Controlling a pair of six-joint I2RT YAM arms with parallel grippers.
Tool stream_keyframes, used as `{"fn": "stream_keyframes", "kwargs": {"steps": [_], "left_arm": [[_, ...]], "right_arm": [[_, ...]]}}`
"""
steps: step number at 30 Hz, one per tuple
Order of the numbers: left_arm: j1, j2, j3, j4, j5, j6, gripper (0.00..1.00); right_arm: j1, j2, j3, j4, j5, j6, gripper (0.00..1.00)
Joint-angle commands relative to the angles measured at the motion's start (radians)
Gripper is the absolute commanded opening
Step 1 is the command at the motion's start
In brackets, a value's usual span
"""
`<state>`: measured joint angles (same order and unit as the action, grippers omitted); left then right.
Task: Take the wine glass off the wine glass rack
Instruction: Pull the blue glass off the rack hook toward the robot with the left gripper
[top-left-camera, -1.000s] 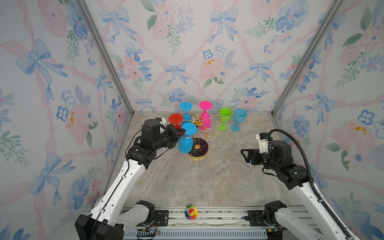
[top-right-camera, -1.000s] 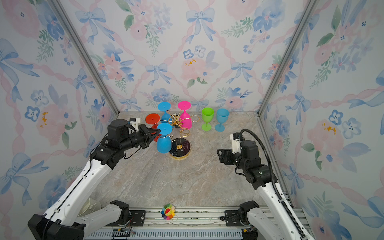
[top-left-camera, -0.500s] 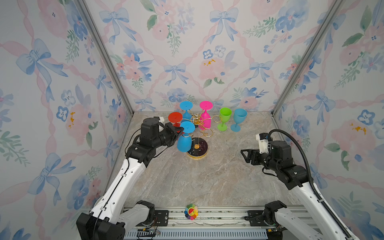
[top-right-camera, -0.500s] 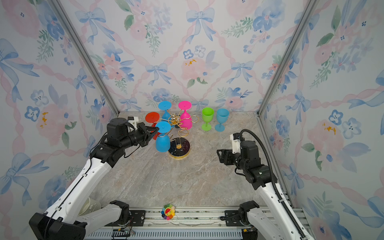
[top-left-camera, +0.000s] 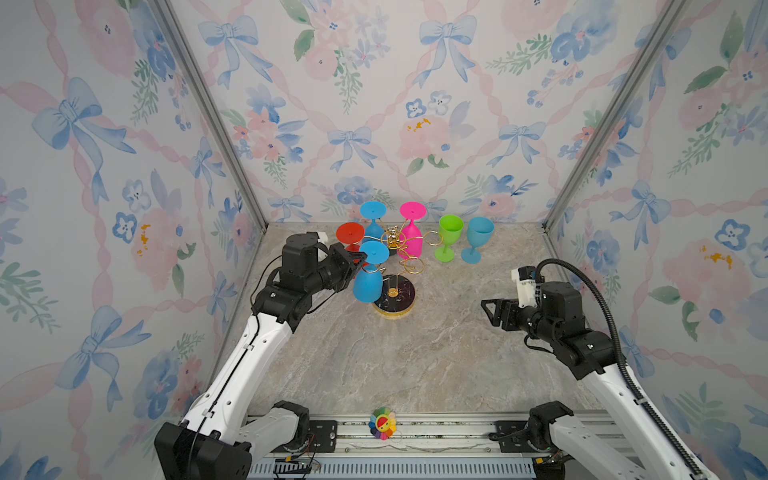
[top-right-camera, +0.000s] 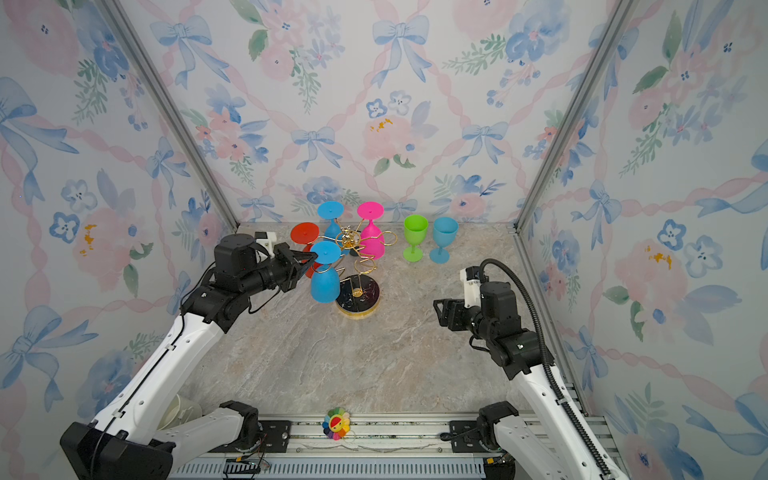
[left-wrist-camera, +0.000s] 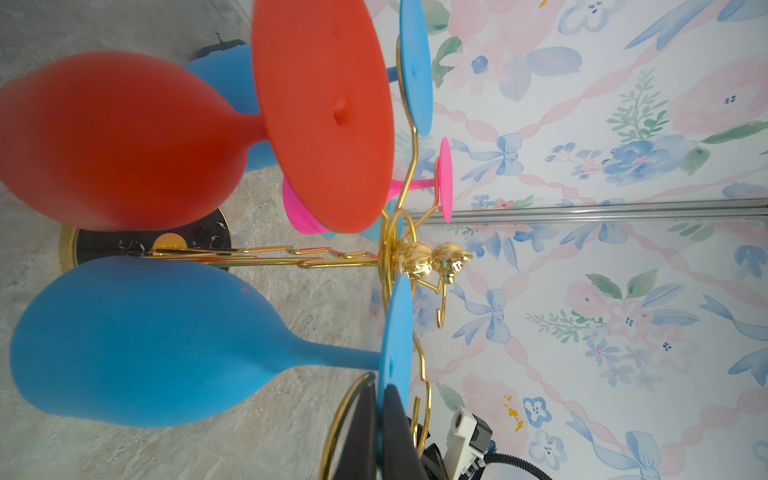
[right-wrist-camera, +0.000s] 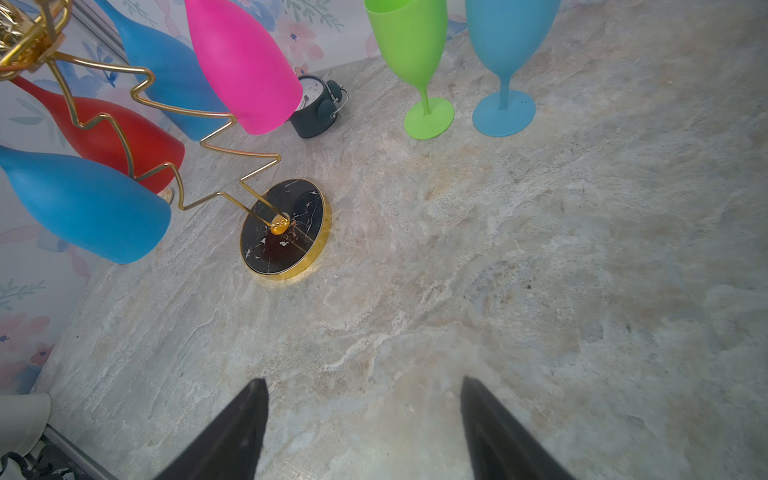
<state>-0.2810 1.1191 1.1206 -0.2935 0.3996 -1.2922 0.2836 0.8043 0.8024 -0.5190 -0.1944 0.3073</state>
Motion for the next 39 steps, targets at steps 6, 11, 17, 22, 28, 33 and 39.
{"fn": "stream_keyframes", "kwargs": {"steps": [6, 11, 17, 22, 28, 33, 39], "left_arm": [[0.012, 0.013, 0.013, -0.014, -0.043, -0.016, 0.00], [0.019, 0.013, 0.000, -0.015, -0.048, -0.064, 0.00], [0.022, 0.013, 0.009, -0.014, -0.064, -0.102, 0.00], [0.022, 0.009, 0.018, -0.015, -0.075, -0.113, 0.00], [0.028, -0.015, -0.003, -0.015, -0.084, -0.132, 0.00], [0.044, -0.038, -0.029, -0.015, -0.093, -0.147, 0.00], [0.066, -0.068, -0.048, -0.016, -0.091, -0.152, 0.00]], "right_arm": [[0.011, -0.002, -0.012, 0.012, 0.007, 0.008, 0.75], [0.011, -0.001, -0.014, 0.017, 0.005, 0.010, 0.75], [0.011, 0.002, -0.016, 0.021, 0.002, 0.009, 0.75], [0.011, -0.001, -0.017, 0.018, 0.003, 0.009, 0.75], [0.011, -0.006, -0.016, 0.016, 0.003, 0.008, 0.75], [0.011, -0.007, -0.016, 0.014, 0.001, 0.009, 0.75], [0.011, -0.007, -0.018, 0.012, 0.003, 0.010, 0.75]]}}
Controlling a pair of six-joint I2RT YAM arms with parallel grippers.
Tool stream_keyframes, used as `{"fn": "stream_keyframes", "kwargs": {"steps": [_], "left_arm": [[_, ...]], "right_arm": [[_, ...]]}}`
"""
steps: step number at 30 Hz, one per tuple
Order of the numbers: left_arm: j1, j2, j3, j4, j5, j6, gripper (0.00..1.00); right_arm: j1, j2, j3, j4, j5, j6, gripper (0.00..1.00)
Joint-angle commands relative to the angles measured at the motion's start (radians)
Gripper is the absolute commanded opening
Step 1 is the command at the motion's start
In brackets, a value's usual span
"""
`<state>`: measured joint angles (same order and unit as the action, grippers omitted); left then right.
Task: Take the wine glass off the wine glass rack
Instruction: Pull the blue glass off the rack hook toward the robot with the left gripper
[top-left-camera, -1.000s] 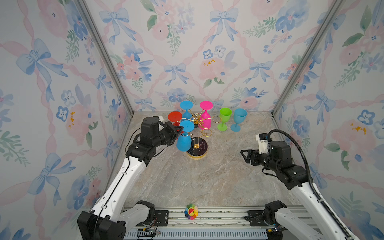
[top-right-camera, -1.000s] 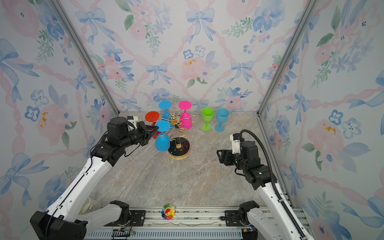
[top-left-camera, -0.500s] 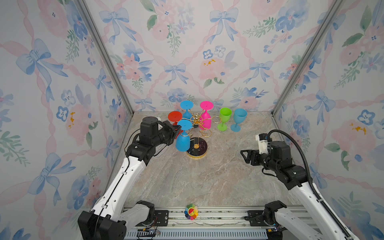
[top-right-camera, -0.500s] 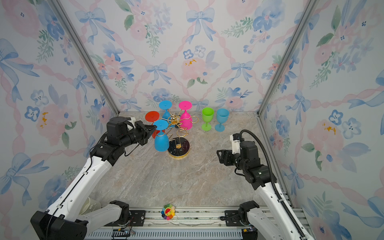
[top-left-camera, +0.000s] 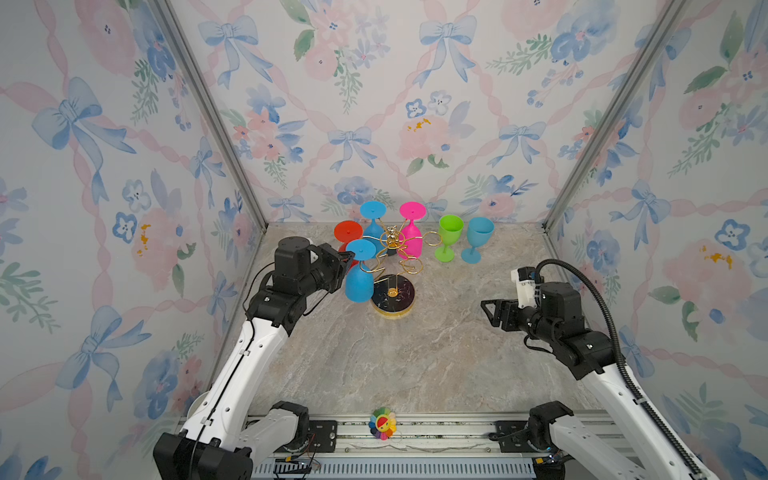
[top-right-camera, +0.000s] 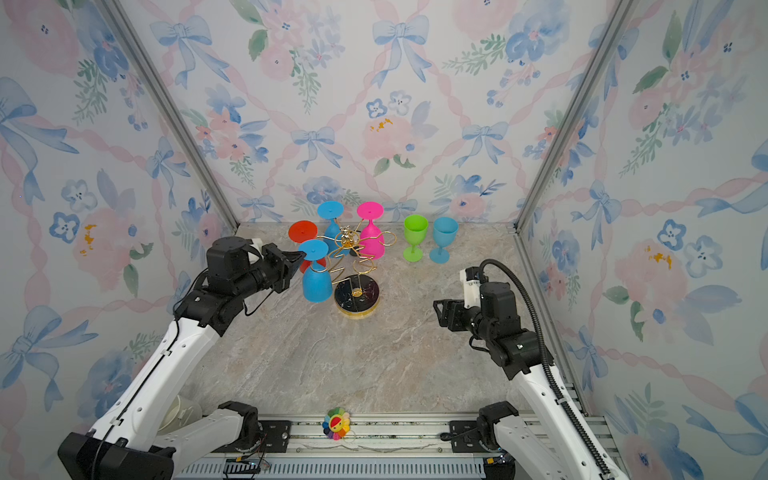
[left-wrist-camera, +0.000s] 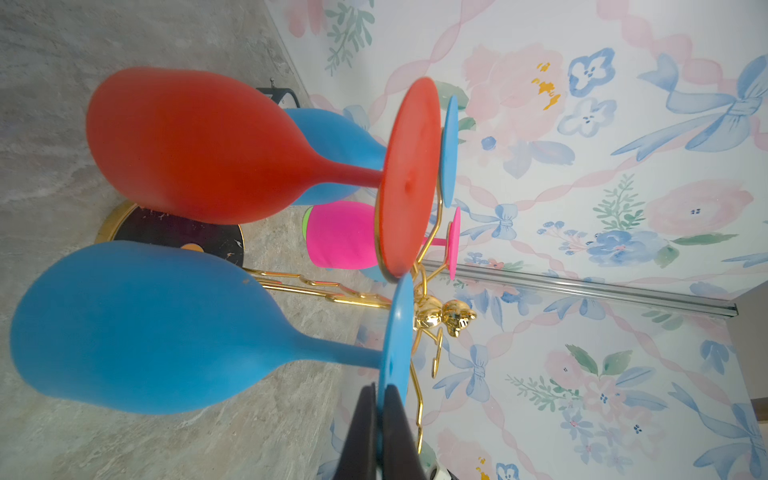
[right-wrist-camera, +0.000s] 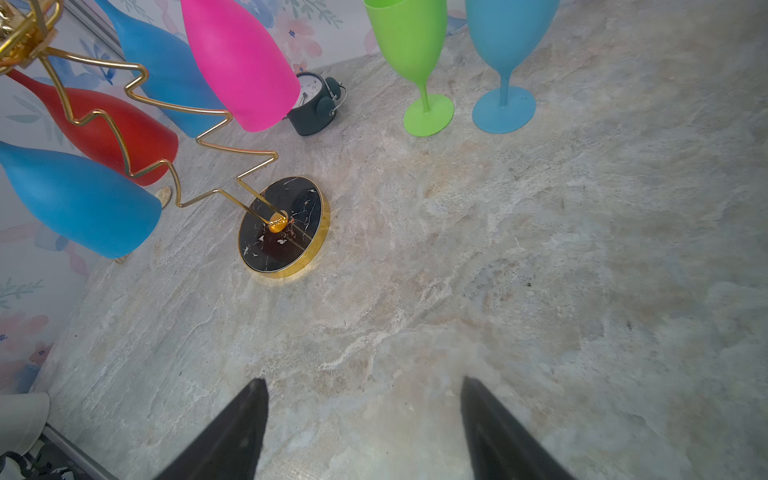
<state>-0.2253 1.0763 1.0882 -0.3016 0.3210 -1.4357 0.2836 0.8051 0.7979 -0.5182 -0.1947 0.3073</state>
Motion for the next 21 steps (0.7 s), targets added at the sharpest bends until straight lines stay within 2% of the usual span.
{"fn": "stream_keyframes", "kwargs": {"steps": [1, 14, 21], "left_arm": [[0.014, -0.035, -0.018, -0.008, -0.013, -0.011, 0.00], [0.027, -0.205, -0.129, -0.008, -0.036, -0.033, 0.00], [0.054, -0.262, -0.125, -0.079, -0.104, 0.024, 0.00]], "right_arm": [[0.011, -0.008, -0.014, 0.011, 0.003, 0.010, 0.75], [0.011, -0.006, -0.012, 0.009, 0.003, 0.013, 0.75], [0.012, -0.002, -0.012, 0.009, 0.001, 0.014, 0.75]]}}
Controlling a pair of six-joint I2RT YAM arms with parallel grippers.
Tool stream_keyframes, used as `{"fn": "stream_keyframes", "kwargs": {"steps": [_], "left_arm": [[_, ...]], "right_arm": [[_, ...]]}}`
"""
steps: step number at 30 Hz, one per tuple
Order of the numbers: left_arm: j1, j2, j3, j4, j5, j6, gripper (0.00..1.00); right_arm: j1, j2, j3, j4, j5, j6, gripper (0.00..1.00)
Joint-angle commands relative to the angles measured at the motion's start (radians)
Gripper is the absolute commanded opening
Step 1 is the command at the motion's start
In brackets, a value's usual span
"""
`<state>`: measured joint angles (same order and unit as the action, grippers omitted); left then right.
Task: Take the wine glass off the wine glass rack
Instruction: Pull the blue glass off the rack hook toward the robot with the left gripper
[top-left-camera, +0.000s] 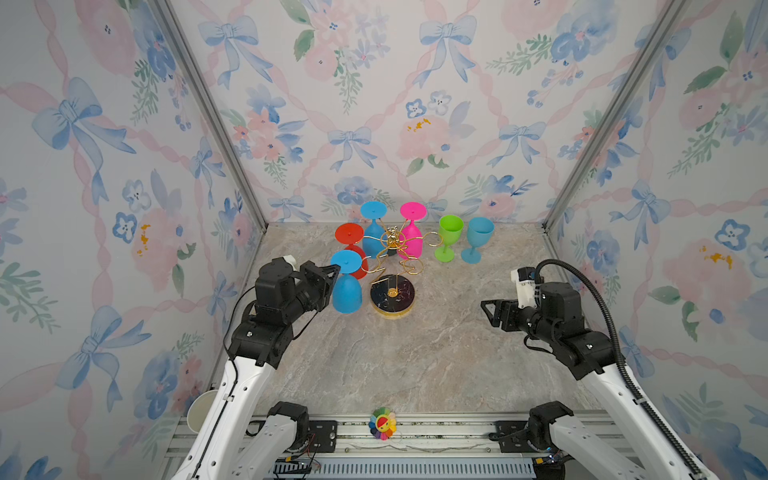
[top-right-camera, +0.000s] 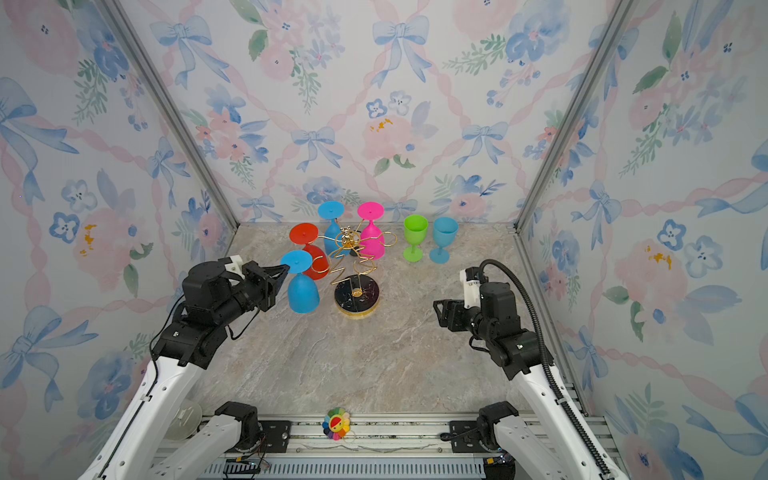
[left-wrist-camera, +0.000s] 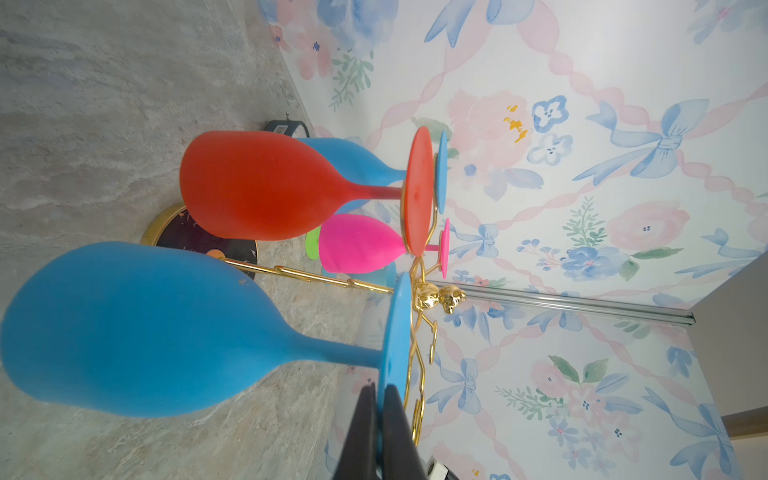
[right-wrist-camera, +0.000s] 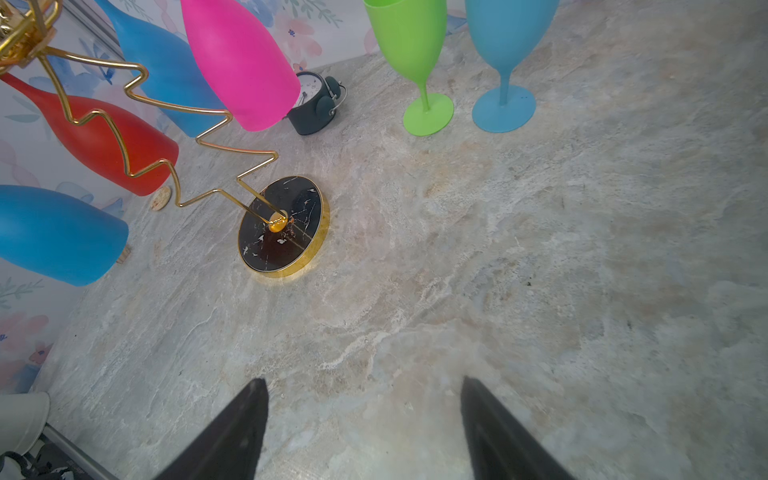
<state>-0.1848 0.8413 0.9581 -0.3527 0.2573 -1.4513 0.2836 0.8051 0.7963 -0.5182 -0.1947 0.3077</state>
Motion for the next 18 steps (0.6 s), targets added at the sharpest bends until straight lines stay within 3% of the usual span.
{"fn": "stream_keyframes", "kwargs": {"steps": [1, 12, 18], "left_arm": [[0.018, -0.035, 0.005, -0.029, -0.040, 0.044, 0.00], [0.022, -0.122, 0.059, -0.029, 0.132, 0.203, 0.00], [0.021, -0.116, 0.057, -0.027, 0.372, 0.269, 0.00]], "right_arm": [[0.012, -0.001, -0.012, 0.010, 0.001, 0.014, 0.75], [0.012, -0.012, -0.019, 0.014, 0.003, 0.016, 0.76], [0.014, -0.014, -0.020, 0.016, 0.000, 0.022, 0.76]]}}
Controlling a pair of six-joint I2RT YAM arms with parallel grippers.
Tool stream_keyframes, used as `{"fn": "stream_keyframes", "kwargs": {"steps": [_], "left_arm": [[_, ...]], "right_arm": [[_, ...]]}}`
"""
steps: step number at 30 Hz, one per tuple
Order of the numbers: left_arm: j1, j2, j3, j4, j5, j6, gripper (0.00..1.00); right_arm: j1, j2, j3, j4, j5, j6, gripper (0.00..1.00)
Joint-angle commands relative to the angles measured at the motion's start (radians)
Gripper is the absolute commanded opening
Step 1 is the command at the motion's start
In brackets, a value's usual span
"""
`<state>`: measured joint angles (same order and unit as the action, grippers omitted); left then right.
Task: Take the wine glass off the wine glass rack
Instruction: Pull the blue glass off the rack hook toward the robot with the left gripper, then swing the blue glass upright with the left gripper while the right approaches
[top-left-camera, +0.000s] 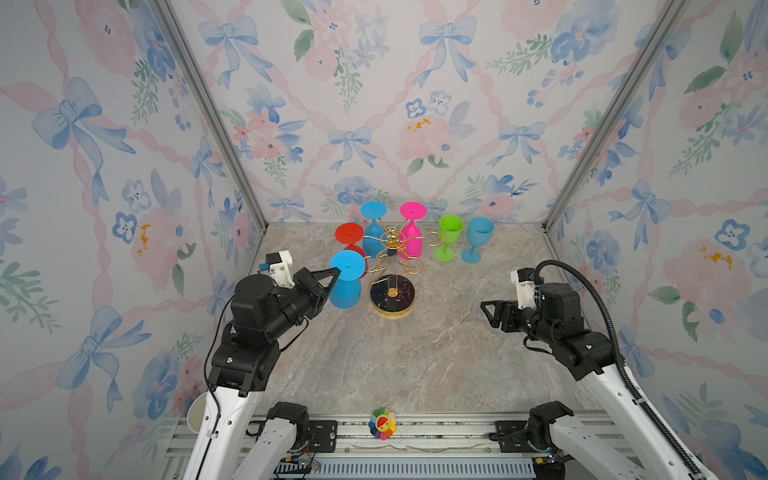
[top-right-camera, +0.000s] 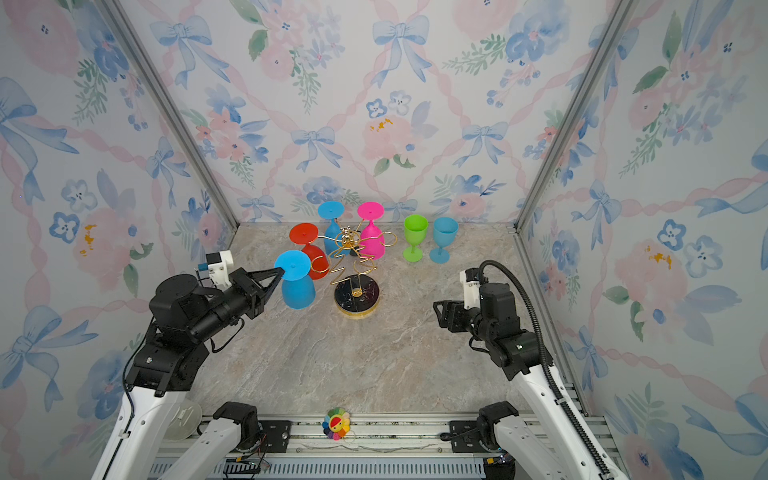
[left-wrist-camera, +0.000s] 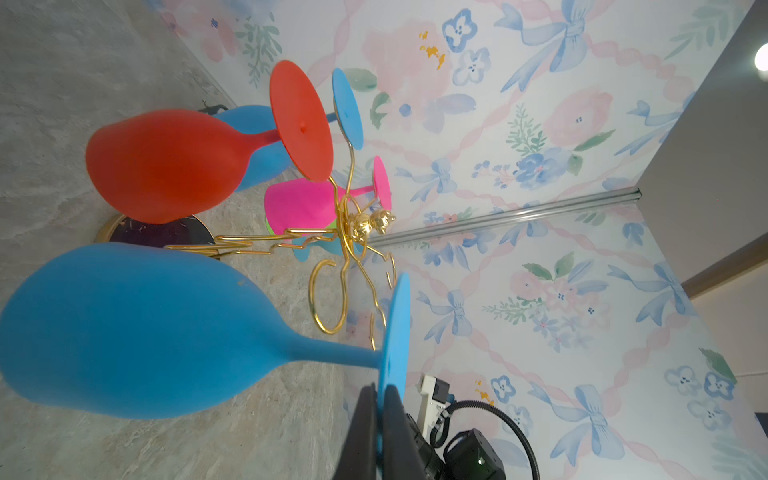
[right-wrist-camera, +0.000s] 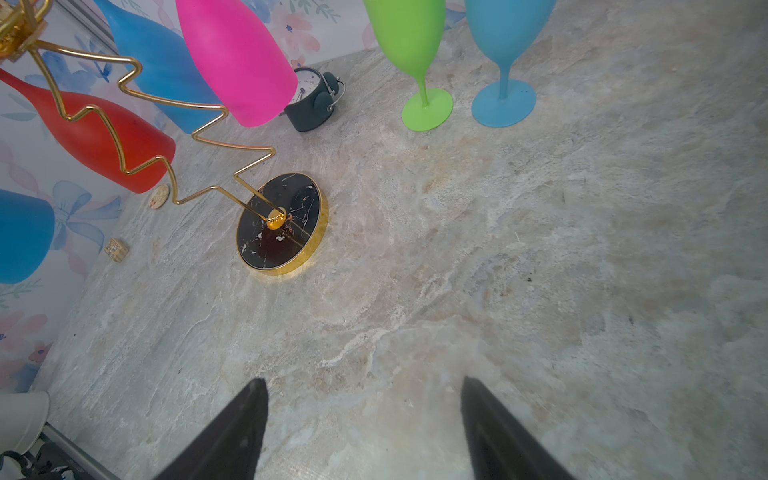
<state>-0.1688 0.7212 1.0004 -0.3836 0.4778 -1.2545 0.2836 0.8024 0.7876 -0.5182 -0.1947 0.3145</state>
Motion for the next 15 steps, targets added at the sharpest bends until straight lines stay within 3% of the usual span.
{"fn": "stream_keyframes", "kwargs": {"steps": [1, 15], "left_arm": [[0.002, 0.002, 0.012, 0.003, 0.175, 0.087, 0.00], [-0.111, 0.019, -0.046, 0.005, 0.257, 0.145, 0.00]], "right_arm": [[0.014, -0.010, -0.012, 0.018, -0.001, 0.018, 0.76], [0.019, -0.001, -0.012, 0.031, -0.009, 0.030, 0.76]]}}
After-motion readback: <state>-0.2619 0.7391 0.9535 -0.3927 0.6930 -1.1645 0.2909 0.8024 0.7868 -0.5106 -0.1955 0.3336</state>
